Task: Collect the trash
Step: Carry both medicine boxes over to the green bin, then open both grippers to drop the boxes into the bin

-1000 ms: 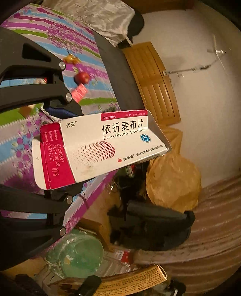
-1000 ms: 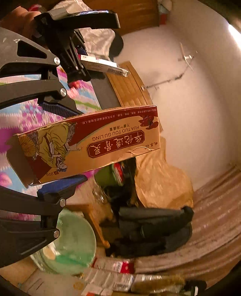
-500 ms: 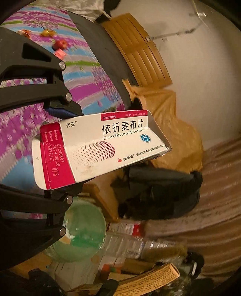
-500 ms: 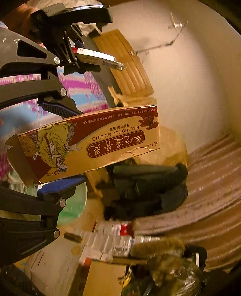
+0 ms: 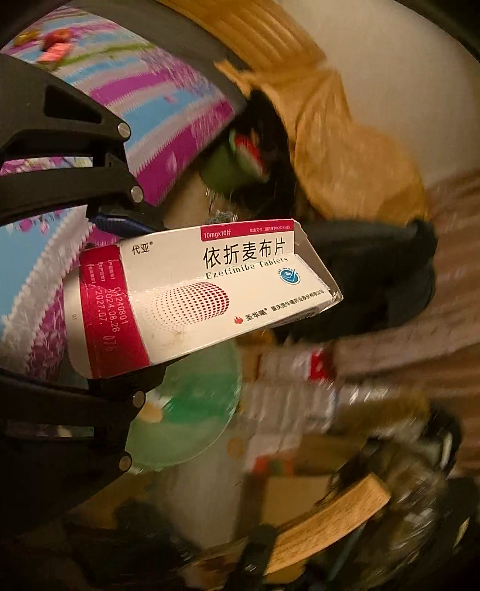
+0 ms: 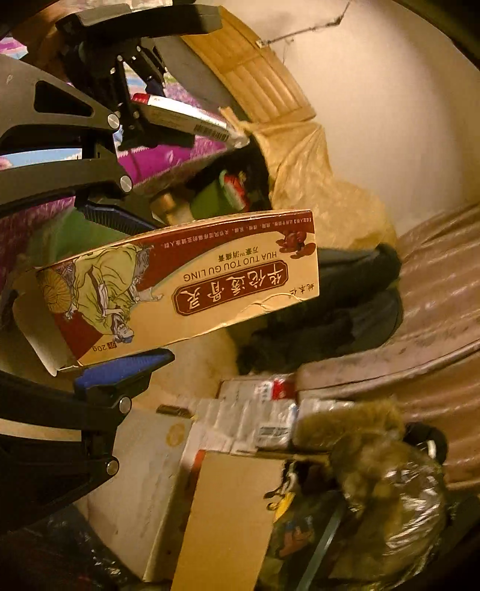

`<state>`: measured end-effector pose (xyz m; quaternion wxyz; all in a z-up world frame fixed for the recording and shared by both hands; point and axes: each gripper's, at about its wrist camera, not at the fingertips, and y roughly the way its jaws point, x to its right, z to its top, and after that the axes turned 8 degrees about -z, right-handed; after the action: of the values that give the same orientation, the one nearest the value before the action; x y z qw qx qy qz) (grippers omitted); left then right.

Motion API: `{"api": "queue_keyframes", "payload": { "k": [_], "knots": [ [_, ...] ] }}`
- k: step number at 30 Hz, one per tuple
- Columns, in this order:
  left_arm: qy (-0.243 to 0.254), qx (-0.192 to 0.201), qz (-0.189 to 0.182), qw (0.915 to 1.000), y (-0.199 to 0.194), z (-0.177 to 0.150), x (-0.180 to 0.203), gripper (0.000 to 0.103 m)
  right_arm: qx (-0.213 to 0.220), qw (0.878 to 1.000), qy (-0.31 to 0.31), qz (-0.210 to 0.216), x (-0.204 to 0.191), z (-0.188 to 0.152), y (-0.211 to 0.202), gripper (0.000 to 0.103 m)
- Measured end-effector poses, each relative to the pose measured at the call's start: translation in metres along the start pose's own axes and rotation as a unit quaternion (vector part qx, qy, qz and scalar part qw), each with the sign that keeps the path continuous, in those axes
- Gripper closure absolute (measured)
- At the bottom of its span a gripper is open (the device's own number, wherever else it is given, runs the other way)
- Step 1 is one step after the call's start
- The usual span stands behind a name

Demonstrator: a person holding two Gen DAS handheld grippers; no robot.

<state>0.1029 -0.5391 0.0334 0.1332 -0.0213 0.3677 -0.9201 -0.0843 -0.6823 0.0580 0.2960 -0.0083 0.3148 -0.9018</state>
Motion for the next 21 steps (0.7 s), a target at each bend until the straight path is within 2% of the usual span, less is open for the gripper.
{"api": "queue_keyframes", "payload": {
  "k": [2, 6, 9, 10, 11, 12, 14, 21],
  "knots": [
    [0.003, -0.016, -0.025, 0.9996, 0.014, 0.0, 0.004, 0.052, -0.016, 1.0, 0.006, 0.001, 0.002, -0.001, 0.007, 0.042],
    [-0.036, -0.047, -0.075, 0.9955, 0.044, 0.004, -0.001, 0.052, -0.047, 0.999, 0.006, 0.007, 0.001, -0.003, 0.033, 0.042],
    [-0.044, -0.069, -0.097, 0.9919, 0.057, 0.001, -0.004, 0.045, -0.075, 0.997, 0.004, 0.026, -0.004, -0.004, 0.053, 0.04],
    [-0.041, -0.074, -0.088, 0.9925, 0.06, 0.001, -0.005, 0.038, -0.084, 0.996, -0.004, 0.028, -0.008, -0.006, 0.062, 0.037],
    [-0.039, -0.073, -0.081, 0.9933, 0.061, 0.002, -0.005, 0.036, -0.083, 0.996, -0.006, 0.021, -0.01, -0.007, 0.067, 0.028],
    [-0.039, -0.069, -0.087, 0.993, 0.061, 0.002, -0.007, 0.034, -0.085, 0.996, -0.005, 0.017, -0.012, -0.008, 0.072, 0.026],
    [-0.041, -0.068, -0.092, 0.9926, 0.059, 0.002, -0.01, 0.034, -0.091, 0.996, 0.006, 0.023, -0.01, -0.011, 0.081, 0.027],
    [-0.042, -0.07, -0.069, 0.9943, 0.056, -0.008, -0.012, 0.034, -0.095, 0.995, 0.018, 0.03, -0.008, -0.023, 0.082, 0.033]
  ]
}}
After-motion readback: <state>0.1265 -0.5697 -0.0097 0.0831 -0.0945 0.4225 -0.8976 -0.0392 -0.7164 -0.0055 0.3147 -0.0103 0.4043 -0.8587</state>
